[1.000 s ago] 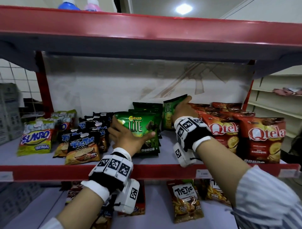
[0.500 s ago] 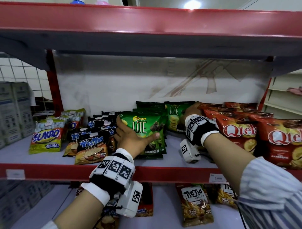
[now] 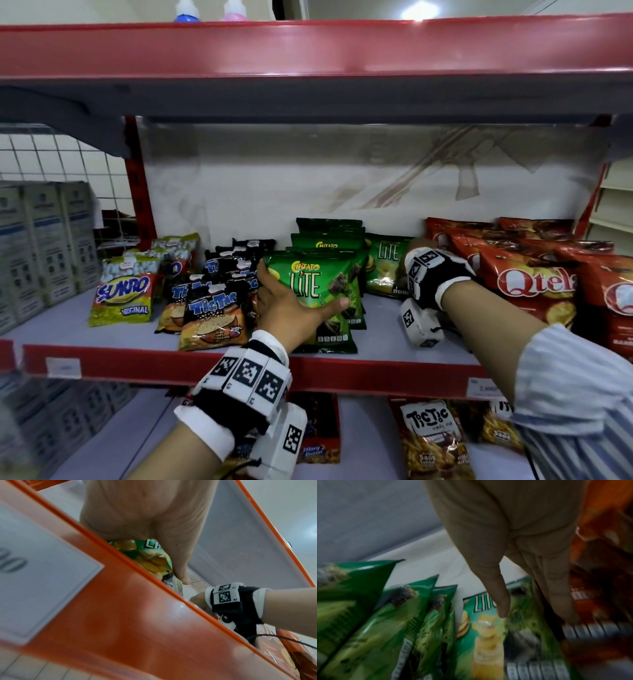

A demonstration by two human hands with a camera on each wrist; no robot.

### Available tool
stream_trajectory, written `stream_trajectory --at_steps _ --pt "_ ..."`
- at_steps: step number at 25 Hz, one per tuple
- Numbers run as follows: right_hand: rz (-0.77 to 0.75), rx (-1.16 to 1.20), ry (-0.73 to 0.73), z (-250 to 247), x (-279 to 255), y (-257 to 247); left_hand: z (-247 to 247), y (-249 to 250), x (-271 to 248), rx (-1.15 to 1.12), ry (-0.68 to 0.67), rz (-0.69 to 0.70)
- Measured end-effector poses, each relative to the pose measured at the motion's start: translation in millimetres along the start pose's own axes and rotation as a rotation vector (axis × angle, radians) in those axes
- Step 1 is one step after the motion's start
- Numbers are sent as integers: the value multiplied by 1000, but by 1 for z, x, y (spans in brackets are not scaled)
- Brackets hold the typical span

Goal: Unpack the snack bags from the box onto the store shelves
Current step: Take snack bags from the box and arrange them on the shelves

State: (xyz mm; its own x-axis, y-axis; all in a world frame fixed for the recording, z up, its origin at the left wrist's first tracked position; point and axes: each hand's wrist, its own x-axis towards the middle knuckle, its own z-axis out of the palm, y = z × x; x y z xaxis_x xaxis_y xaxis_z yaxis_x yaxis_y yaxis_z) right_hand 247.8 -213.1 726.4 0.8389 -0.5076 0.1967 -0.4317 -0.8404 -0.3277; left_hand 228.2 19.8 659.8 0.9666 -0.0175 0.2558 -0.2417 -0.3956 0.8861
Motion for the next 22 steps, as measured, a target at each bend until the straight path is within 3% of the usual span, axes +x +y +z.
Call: stream_trajectory --at_steps 3,4,6,9,15,16,19,22 --pt "-86 60 80 -24 -5 -14 -1 -1 -1 -46 6 28" --pt "-116 175 27 -32 -10 -22 -1 0 -2 -63 9 35" --pt "-191 528 -231 -40 -25 -35 0 -1 -3 -78 18 42" --pt "-273 595 -422 -30 -46 -43 0 -2 -5 -91 28 64" --pt "-92 630 -338 -43 -39 -13 -2 5 -6 -80 26 41" --pt "-78 554 -297 -50 -35 -4 -2 7 -6 -52 49 18" --pt "-136 5 -38 -60 -25 12 4 15 -1 56 93 -30" --pt "-161 -99 82 -46 -18 5 14 22 6 63 97 -32"
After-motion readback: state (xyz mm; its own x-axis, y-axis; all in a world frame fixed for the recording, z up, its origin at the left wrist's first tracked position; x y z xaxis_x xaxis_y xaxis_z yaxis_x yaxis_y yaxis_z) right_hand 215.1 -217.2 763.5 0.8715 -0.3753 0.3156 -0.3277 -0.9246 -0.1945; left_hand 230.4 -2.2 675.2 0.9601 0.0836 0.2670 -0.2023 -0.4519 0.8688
